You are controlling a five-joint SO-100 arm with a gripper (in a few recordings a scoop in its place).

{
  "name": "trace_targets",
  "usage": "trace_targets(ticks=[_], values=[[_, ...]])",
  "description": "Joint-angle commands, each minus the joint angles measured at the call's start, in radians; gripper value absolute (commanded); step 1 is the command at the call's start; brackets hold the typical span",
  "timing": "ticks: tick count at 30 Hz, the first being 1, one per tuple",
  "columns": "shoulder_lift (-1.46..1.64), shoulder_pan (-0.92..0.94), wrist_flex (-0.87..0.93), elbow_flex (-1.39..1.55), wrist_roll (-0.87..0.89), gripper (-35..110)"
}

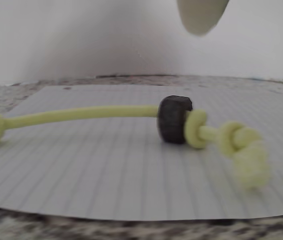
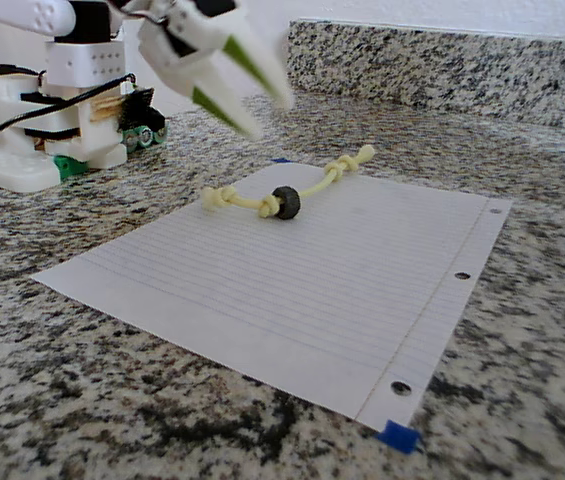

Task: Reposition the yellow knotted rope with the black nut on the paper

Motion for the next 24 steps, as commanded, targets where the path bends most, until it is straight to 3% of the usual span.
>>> trace_targets(ticks=[1,14,24], values=[[-0.095,0.029,-0.003,-0.055,-0.025,50],[-0.571,0.095,0.166,-0.36,-0.152,48],[-0.686,0.1,0.202,-0.393,-0.161,48]])
